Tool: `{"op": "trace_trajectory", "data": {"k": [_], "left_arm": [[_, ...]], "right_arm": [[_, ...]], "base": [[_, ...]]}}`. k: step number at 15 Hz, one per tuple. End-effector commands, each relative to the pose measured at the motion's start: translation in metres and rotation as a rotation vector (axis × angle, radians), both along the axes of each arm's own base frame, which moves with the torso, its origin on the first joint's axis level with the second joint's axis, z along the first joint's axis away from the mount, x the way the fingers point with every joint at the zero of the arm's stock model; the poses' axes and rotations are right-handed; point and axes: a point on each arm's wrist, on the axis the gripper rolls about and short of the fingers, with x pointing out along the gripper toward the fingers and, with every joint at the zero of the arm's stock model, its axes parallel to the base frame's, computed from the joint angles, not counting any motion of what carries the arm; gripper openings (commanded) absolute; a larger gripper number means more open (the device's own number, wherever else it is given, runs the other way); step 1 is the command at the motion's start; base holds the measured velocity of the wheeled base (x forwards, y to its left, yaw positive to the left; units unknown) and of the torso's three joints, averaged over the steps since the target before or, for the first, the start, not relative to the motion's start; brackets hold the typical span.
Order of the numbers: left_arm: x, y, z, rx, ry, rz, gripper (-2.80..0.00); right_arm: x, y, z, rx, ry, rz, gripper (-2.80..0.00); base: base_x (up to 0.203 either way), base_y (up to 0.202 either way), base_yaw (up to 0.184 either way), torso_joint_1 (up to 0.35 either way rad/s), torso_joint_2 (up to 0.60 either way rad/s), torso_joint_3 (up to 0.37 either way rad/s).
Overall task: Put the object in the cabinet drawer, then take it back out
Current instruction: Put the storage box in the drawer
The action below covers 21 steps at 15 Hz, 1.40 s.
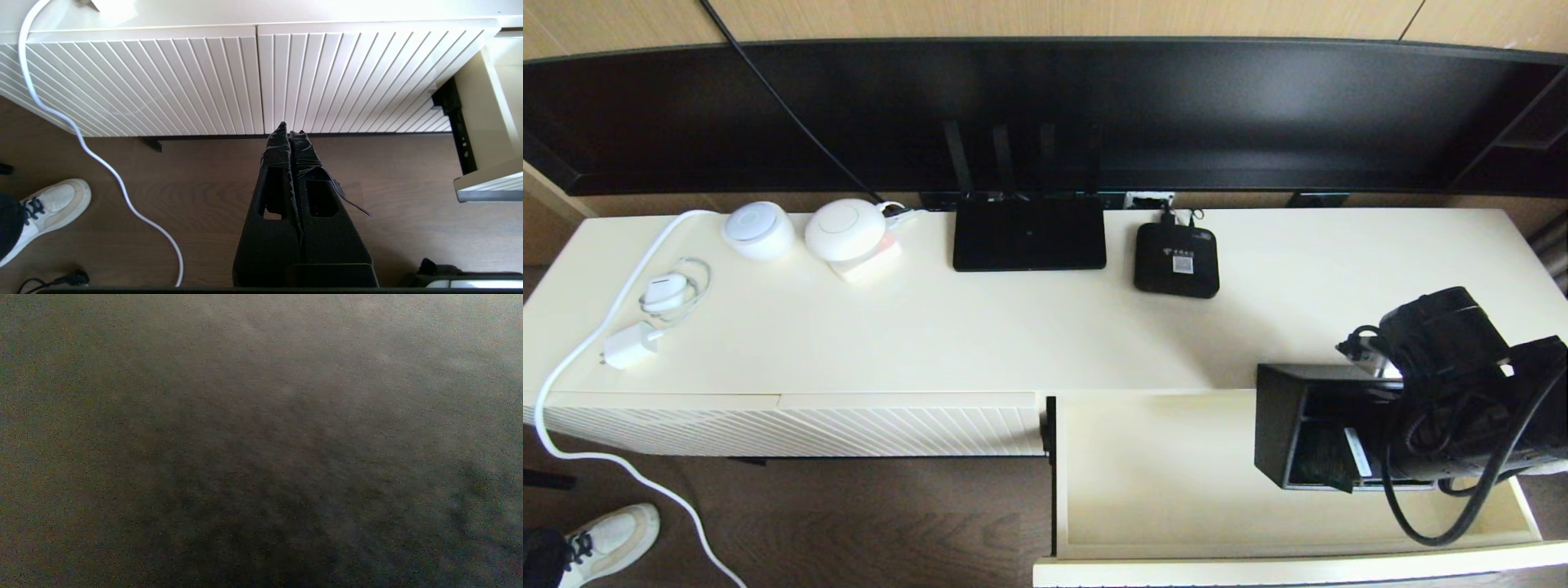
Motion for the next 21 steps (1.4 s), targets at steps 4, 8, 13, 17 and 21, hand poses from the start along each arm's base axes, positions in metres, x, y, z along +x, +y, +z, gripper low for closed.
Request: {"op": "trace_trajectory", "data": {"k": [4, 8, 13, 17, 21], "left_arm": [[0.0, 0.0, 0.0, 0.0, 0.002, 0.0, -2.8], [0.0, 0.0, 0.0, 0.0, 0.002, 0.0, -2.8], [0.0, 0.0, 0.0, 0.0, 0.001, 0.0, -2.8], [0.0, 0.0, 0.0, 0.0, 0.001, 0.0, -2.8], [0.0, 0.0, 0.0, 0.0, 0.001, 0.0, -2.8]], "right_arm": [[-0.014, -0.002, -0.003, -0.004, 0.023, 0.009, -2.8], [-0.021, -0.003, 0.0, -0.006, 0.02, 0.011, -2.8], [-0.038, -0.007, 0.001, -0.014, 0.016, 0.022, -2.8], [-0.049, -0.007, -0.001, -0.02, 0.018, 0.042, -2.8], [-0.05, -0.007, -0.004, -0.029, 0.042, 0.053, -2.8]], "base": [[0.0, 0.0, 0.0, 0.0, 0.0, 0.0], [0.0, 0.0, 0.0, 0.0, 0.0, 0.0], [0.0, 0.0, 0.0, 0.0, 0.0, 0.0], [0.0, 0.0, 0.0, 0.0, 0.0, 0.0], [0.0, 0.0, 0.0, 0.0, 0.0, 0.0]]}}
